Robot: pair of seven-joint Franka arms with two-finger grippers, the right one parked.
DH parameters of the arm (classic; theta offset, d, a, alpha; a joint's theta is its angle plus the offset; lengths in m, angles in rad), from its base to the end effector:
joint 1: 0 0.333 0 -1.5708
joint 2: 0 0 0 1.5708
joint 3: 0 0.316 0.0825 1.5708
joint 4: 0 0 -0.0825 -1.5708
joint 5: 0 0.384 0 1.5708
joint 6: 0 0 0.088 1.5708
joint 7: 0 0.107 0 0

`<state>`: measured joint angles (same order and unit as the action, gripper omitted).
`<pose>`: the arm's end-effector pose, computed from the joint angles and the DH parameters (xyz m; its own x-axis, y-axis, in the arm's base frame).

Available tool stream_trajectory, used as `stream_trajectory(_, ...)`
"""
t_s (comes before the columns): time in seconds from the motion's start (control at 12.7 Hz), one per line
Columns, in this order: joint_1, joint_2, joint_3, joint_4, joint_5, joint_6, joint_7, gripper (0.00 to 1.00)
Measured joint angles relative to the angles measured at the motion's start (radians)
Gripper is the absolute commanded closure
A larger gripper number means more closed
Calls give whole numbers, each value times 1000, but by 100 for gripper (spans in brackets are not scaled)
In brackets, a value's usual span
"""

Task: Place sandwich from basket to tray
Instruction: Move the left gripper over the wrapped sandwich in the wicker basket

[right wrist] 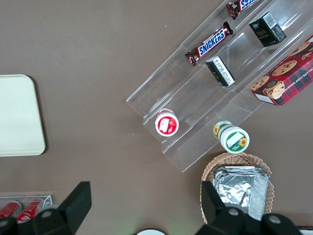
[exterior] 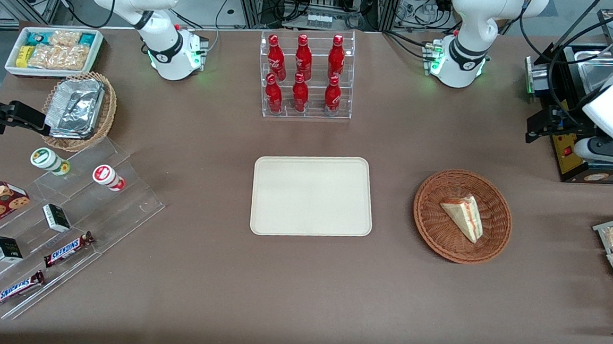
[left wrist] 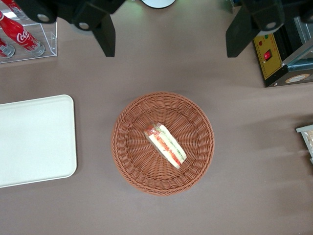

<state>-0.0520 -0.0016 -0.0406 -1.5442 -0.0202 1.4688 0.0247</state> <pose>0.5408 -0.0526 0.6293 0.9902 -0.1188 -0.0732 -0.1175 -0.9928 0.0219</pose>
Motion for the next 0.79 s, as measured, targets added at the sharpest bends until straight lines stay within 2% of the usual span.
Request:
stream_trajectory(0.39,1,5,0,-11,0,0,0,0)
stream_trajectory(0.79,3,28,4,-144,6,89,0,0)
